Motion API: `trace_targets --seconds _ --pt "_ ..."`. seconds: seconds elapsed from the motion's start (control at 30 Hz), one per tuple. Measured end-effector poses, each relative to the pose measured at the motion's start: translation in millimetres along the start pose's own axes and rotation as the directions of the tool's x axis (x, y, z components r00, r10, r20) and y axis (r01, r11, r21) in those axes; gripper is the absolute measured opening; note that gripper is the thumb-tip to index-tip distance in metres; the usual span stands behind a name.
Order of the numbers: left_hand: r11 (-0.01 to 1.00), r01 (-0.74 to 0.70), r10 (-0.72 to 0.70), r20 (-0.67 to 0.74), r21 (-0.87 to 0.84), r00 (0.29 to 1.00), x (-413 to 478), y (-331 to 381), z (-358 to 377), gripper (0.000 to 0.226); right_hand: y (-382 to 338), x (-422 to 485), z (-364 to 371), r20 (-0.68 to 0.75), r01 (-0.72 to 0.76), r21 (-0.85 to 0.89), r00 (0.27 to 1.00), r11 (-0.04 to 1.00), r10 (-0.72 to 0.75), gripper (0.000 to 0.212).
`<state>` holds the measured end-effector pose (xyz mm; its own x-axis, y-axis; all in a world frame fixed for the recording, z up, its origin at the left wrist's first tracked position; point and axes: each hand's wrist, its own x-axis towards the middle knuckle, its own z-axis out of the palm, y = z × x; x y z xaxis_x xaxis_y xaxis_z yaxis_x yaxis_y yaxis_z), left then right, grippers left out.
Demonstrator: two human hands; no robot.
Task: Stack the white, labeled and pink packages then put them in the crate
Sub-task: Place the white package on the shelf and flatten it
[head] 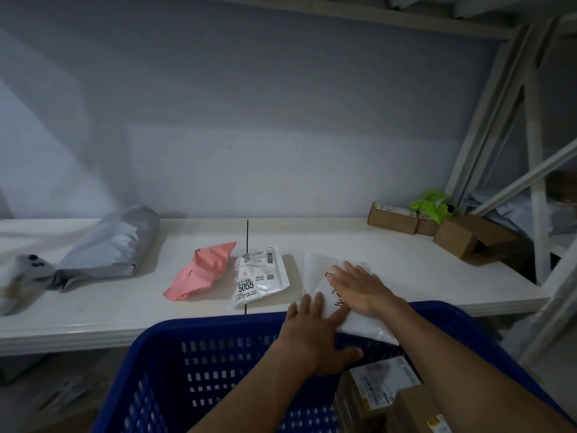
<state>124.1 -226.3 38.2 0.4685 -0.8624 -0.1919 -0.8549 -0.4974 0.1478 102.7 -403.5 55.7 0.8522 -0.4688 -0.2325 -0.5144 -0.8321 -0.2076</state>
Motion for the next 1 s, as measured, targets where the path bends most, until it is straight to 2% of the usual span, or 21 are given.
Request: trace_targets --seconds 0.1,0.2,0.3,0.5,0.63,0.7,0.77,0.87,1.0 --pt "1.0 0.003 -0.003 0.021 0.009 1.0 -2 2 -1 0.091 -7 2 1 -0.056 -0.056 -0.007 0.997 0.998 0.056 0.069" --pt "1.0 -0.003 0.002 0.04 0.021 0.999 -3 3 -1 0.091 -27 -6 5 -0.101 0.087 0.043 0.991 0.995 -0.082 0.065" --pt "1.0 -0.012 0.012 0.034 0.013 0.999 -2 3 -3 0.092 -39 -4 6 -0.029 0.162 0.07 0.987 0.984 -0.16 0.062" --pt "0.999 -0.028 0.027 0.047 0.017 0.999 3 -1 -4 0.082 -55 27 6 -0.022 0.133 -0.042 0.991 0.99 -0.134 0.064" --pt "1.0 -0.024 0.025 0.043 -0.017 0.999 4 -4 -4 0.085 -67 30 7 -0.025 0.111 0.023 0.994 0.994 -0.11 0.066" --pt "1.0 -0.012 0.014 0.061 -0.029 0.998 3 -4 -7 0.092 -61 18 6 -0.067 0.131 0.139 0.99 0.982 -0.122 0.063" --pt "0.999 -0.002 0.006 0.077 -0.044 0.997 1 -2 -9 0.095 -41 4 6 -0.04 0.161 0.165 0.987 0.973 -0.157 0.062" --pt "0.999 -0.003 0.007 0.094 -0.042 0.996 -2 -2 -15 0.093 -2 -5 3 0.048 0.159 0.091 0.985 0.983 -0.164 0.064" --pt "0.999 -0.006 0.011 0.095 -0.053 0.995 -3 0 -17 0.094 26 4 -1 0.021 0.072 -0.003 0.997 0.997 -0.072 0.063"
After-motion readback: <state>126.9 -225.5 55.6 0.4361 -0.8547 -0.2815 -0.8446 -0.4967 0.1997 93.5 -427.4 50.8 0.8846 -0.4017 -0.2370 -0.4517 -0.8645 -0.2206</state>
